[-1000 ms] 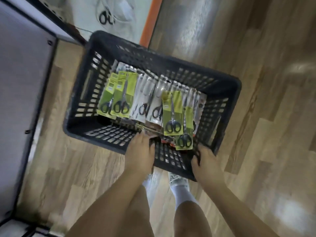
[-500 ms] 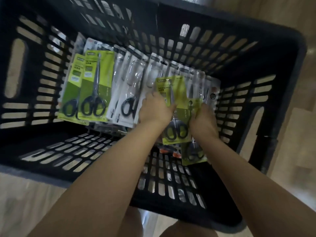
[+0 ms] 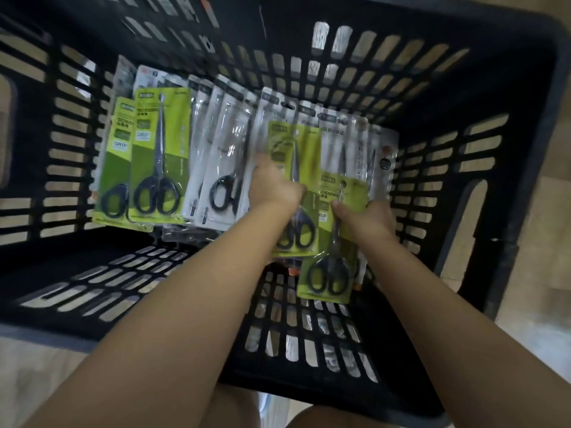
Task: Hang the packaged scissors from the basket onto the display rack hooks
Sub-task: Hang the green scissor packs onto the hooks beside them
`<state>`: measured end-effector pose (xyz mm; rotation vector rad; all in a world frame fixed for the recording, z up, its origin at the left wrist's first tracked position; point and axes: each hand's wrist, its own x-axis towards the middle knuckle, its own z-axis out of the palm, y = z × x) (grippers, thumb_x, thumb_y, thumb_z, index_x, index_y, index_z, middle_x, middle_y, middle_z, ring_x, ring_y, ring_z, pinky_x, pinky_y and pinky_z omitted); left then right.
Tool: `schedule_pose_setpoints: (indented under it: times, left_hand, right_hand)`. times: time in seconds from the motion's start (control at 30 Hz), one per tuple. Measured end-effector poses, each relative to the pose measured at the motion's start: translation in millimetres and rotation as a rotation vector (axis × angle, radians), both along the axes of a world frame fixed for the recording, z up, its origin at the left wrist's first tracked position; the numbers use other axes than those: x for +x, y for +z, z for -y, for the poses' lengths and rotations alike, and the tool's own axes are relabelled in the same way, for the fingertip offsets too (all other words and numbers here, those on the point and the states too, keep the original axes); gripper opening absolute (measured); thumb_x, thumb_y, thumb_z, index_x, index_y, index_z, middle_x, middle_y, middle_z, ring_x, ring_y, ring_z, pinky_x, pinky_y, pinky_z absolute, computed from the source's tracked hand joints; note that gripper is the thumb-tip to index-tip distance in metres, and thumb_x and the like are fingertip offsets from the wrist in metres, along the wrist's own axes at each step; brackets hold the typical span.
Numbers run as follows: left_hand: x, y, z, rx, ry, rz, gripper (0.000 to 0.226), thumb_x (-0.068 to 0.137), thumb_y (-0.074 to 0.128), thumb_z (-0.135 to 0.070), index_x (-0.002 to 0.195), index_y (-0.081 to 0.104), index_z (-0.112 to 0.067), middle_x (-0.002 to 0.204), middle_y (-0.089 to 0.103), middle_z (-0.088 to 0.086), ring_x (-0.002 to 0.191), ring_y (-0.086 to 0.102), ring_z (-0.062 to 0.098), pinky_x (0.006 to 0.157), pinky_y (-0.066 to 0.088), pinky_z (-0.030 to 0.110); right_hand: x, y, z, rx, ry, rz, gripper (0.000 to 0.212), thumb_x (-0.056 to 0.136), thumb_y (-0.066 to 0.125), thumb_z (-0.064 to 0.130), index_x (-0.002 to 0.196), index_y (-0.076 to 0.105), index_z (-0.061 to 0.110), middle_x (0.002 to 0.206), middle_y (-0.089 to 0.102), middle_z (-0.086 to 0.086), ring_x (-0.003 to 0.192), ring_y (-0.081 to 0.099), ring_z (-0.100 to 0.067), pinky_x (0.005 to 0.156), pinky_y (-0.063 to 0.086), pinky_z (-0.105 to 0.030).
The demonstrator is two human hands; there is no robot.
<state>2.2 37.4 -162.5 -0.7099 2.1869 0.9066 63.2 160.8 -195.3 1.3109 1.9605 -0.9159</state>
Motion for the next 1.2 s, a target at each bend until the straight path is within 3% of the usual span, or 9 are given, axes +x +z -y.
schedule_pose_setpoints:
  times: [0.2, 0.4, 0.5, 0.63, 0.67, 0.77, 0.87, 1.03, 1.2]
  left_hand:
    - [6.4, 9.9, 34.3, 0.213, 0.164, 0.084, 0.041, 0.08, 0.068, 0.003, 0.112, 0.048, -0.014, 0.089, 0.058, 0.0, 0.09, 0.06, 0.022, 0.079, 0.051, 0.032]
    - [21.3, 24.1, 51.4, 0.252, 0.194, 0.116, 0.026, 0.091, 0.054, -0.001, 0.114, 0.057, -0.013, 0.092, 0.06, -0.003, 0.075, 0.055, 0.009, 0.054, 0.042, 0.012]
    - [23.5, 45.5, 58.4, 0.283, 0.272, 0.148, 0.022, 0.092, 0.052, -0.001, 0.103, 0.056, -0.02, 0.086, 0.06, -0.004, 0.075, 0.056, 0.011, 0.067, 0.048, 0.023]
    - [24.5, 97.1, 68.8, 0.335, 0.382, 0.147, 0.009, 0.095, 0.054, -0.014, 0.097, 0.059, -0.022, 0.108, 0.065, 0.003, 0.096, 0.061, 0.021, 0.087, 0.05, 0.033]
    - [23.6, 116.3, 71.3, 0.333, 0.399, 0.138, 0.007, 0.095, 0.054, -0.021, 0.1, 0.059, -0.021, 0.114, 0.063, 0.002, 0.104, 0.059, 0.021, 0.092, 0.047, 0.033]
    - [20.9, 170.2, 79.9, 0.352, 0.454, 0.096, 0.05, 0.094, 0.055, -0.036, 0.137, 0.045, -0.013, 0.141, 0.046, 0.002, 0.127, 0.045, 0.024, 0.106, 0.037, 0.039]
    - [11.0, 244.1, 90.7, 0.353, 0.499, -0.002, 0.062, 0.091, 0.057, -0.041, 0.144, 0.037, -0.014, 0.148, 0.039, 0.005, 0.131, 0.042, 0.027, 0.109, 0.034, 0.045]
    - [-12.8, 396.7, 122.0, 0.331, 0.549, -0.24, 0.014, 0.09, 0.062, -0.032, 0.087, 0.064, -0.019, 0.105, 0.069, 0.009, 0.1, 0.064, 0.03, 0.092, 0.051, 0.046]
    - [-31.5, 575.7, 169.6, 0.285, 0.634, -0.531, 0.02, 0.088, 0.064, -0.031, 0.075, 0.064, -0.016, 0.091, 0.071, 0.012, 0.09, 0.066, 0.031, 0.088, 0.053, 0.046]
  right_hand:
    - [2.9, 13.2, 4.9, -0.169, -0.137, -0.044, 0.056, 0.083, 0.068, 0.04, 0.127, 0.051, 0.009, 0.126, 0.057, -0.009, 0.113, 0.056, -0.03, 0.097, 0.047, -0.044]
    - [-0.8, 38.9, 9.0, -0.241, -0.081, -0.015, 0.045, 0.1, 0.04, 0.031, 0.141, 0.036, 0.013, 0.142, 0.043, -0.01, 0.126, 0.044, -0.03, 0.105, 0.039, -0.044]
    - [-4.8, 64.8, 8.2, -0.272, -0.081, -0.006, 0.046, 0.101, 0.038, 0.029, 0.144, 0.032, 0.015, 0.143, 0.043, -0.009, 0.128, 0.044, -0.031, 0.106, 0.038, -0.047]
    - [-17.3, 122.8, 9.6, -0.306, -0.08, -0.073, 0.032, 0.102, 0.037, 0.023, 0.131, 0.045, 0.013, 0.124, 0.054, -0.004, 0.11, 0.052, -0.025, 0.093, 0.043, -0.037]
    - [-22.0, 141.2, 11.6, -0.317, -0.07, -0.088, 0.031, 0.102, 0.037, 0.023, 0.131, 0.045, 0.013, 0.124, 0.054, -0.005, 0.109, 0.052, -0.025, 0.092, 0.042, -0.036]
    - [-40.1, 200.8, 21.1, -0.335, -0.027, -0.155, 0.029, 0.101, 0.04, 0.024, 0.128, 0.047, 0.014, 0.126, 0.054, -0.005, 0.107, 0.052, -0.024, 0.091, 0.042, -0.036]
    - [-67.2, 270.1, 37.4, -0.323, 0.034, -0.245, 0.016, 0.1, 0.042, 0.024, 0.11, 0.051, 0.016, 0.114, 0.059, -0.005, 0.102, 0.054, -0.025, 0.092, 0.043, -0.039]
    - [-124.8, 419.9, 74.6, -0.397, 0.154, -0.422, 0.021, 0.099, 0.044, 0.023, 0.113, 0.054, 0.012, 0.102, 0.058, -0.005, 0.094, 0.053, -0.023, 0.082, 0.041, -0.033]
    - [-166.4, 608.5, 119.0, -0.465, 0.329, -0.696, 0.012, 0.098, 0.046, 0.017, 0.103, 0.057, 0.012, 0.085, 0.053, -0.002, 0.073, 0.047, -0.016, 0.061, 0.037, -0.024]
